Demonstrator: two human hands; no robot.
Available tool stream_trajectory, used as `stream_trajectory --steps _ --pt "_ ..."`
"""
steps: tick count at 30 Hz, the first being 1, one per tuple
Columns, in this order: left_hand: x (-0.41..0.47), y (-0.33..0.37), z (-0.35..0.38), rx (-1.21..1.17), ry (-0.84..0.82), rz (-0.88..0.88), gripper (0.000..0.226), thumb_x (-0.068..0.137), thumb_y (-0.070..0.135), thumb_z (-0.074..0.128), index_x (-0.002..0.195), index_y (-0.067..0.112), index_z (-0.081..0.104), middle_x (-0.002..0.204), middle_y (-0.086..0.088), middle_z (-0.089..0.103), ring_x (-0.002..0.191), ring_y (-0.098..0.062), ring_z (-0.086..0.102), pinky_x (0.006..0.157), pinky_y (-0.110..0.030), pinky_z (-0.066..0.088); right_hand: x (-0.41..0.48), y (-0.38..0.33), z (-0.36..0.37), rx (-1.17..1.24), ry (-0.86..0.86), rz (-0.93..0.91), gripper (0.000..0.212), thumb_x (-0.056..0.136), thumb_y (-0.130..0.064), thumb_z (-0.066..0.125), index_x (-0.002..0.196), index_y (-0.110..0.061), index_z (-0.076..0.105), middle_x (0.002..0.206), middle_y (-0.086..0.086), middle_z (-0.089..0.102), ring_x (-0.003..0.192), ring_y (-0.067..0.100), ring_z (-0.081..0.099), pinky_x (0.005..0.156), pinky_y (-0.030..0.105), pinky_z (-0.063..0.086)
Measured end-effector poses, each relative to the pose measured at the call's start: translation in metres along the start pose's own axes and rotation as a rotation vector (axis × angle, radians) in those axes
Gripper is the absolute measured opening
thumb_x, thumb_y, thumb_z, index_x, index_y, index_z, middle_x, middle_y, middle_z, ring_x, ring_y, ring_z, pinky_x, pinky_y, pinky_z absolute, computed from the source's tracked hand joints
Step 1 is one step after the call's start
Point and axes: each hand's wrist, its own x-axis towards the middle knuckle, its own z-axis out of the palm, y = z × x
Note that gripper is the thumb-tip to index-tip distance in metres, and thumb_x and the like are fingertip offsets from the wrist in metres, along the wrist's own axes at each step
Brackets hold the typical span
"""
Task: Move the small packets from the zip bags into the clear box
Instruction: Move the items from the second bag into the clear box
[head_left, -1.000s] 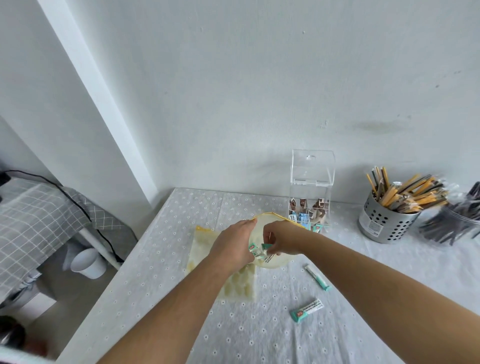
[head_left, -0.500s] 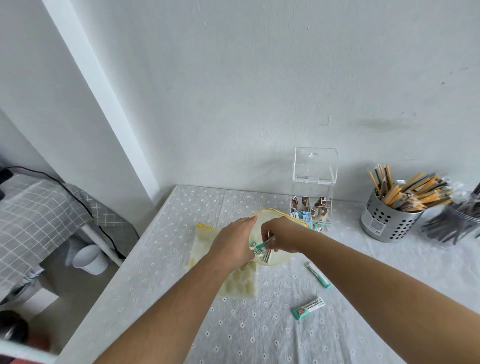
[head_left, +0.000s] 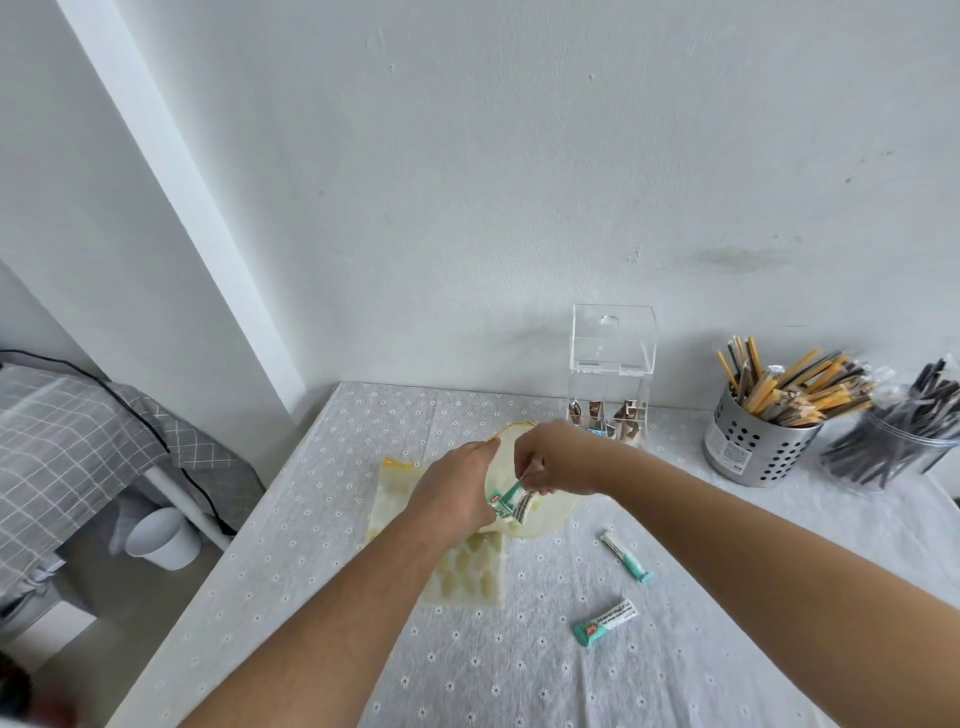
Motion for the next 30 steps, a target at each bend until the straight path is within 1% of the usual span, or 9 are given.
stream_trajectory --steps 3,8,10,13,16,20,24,26,30 --pt "0.002 0.001 -0.004 0.017 -0.029 -0.011 0.080 0.079 0.010 0.063 0.148 0.020 0.023 0.149 0.000 0.036 0.132 -0.019 0.041 0.104 -0.029 0.039 -0.014 0.000 -0.033 0.051 0.088 -0.010 0.008 0.080 -0.009 0.067 0.085 -0.013 0.071 0.065 -0.002 0.065 0.058 0.008 0.060 0.058 0.012 0.049" --pt "0.009 0.001 -0.010 0.013 -0.054 -0.046 0.080 0.080 0.012 0.063 0.148 0.022 0.022 0.150 0.001 0.035 0.135 -0.018 0.037 0.105 -0.029 0.038 -0.033 0.028 -0.093 0.137 0.290 0.023 0.016 0.084 -0.011 0.061 0.081 -0.023 0.071 0.066 -0.007 0.066 0.049 0.000 0.057 0.056 0.022 0.052" --pt "0.010 0.001 -0.010 0.011 -0.055 -0.051 0.081 0.079 0.012 0.063 0.148 0.023 0.023 0.150 0.001 0.035 0.134 -0.018 0.038 0.104 -0.029 0.039 -0.036 0.045 -0.108 0.166 0.382 0.072 0.017 0.087 -0.008 0.058 0.081 -0.019 0.070 0.072 -0.005 0.067 0.048 0.000 0.061 0.053 0.016 0.052" --pt "0.013 0.000 -0.008 -0.004 -0.048 -0.055 0.081 0.079 0.013 0.063 0.148 0.023 0.023 0.150 0.002 0.035 0.133 -0.017 0.039 0.102 -0.028 0.040 -0.030 0.069 -0.111 0.084 0.478 0.155 0.016 0.087 -0.007 0.058 0.085 -0.016 0.071 0.077 0.003 0.070 0.056 0.011 0.063 0.053 0.016 0.046" --pt "0.014 -0.002 -0.007 -0.021 -0.036 -0.058 0.081 0.079 0.013 0.064 0.148 0.024 0.023 0.151 0.003 0.034 0.133 -0.016 0.039 0.101 -0.025 0.038 -0.017 0.090 -0.096 -0.064 0.427 0.214 0.019 0.088 -0.007 0.055 0.093 -0.012 0.072 0.091 0.006 0.071 0.069 0.014 0.056 0.054 0.021 0.039" --pt "0.013 -0.003 -0.008 -0.034 -0.024 -0.061 0.080 0.080 0.014 0.063 0.148 0.024 0.024 0.151 0.006 0.033 0.133 -0.014 0.038 0.102 -0.022 0.035 0.002 0.113 -0.072 -0.152 0.298 0.275 0.022 0.090 -0.007 0.051 0.095 -0.011 0.072 0.095 0.006 0.068 0.066 0.011 0.051 0.049 0.016 0.035" --pt "0.014 -0.004 -0.007 -0.040 -0.022 -0.066 0.080 0.080 0.013 0.063 0.148 0.026 0.023 0.151 0.007 0.033 0.134 -0.014 0.037 0.102 -0.023 0.035 0.014 0.128 -0.058 -0.252 0.175 0.275 0.023 0.089 -0.005 0.053 0.097 -0.011 0.073 0.108 0.005 0.069 0.088 0.016 0.058 0.075 0.027 0.050" --pt "0.014 -0.004 -0.006 -0.051 -0.023 -0.072 0.081 0.080 0.013 0.063 0.148 0.026 0.022 0.151 0.008 0.033 0.133 -0.014 0.037 0.103 -0.023 0.036 0.018 0.132 -0.052 -0.297 0.109 0.263 0.025 0.089 -0.003 0.053 0.100 -0.012 0.073 0.112 0.003 0.069 0.103 0.018 0.061 0.087 0.028 0.050" --pt "0.015 -0.002 -0.006 -0.061 -0.026 -0.076 0.081 0.079 0.012 0.063 0.148 0.026 0.023 0.150 0.007 0.033 0.129 -0.015 0.042 0.101 -0.024 0.038 0.027 0.137 -0.042 -0.371 0.009 0.241 0.026 0.089 -0.003 0.055 0.104 -0.015 0.073 0.116 0.003 0.068 0.110 0.019 0.060 0.091 0.025 0.046"
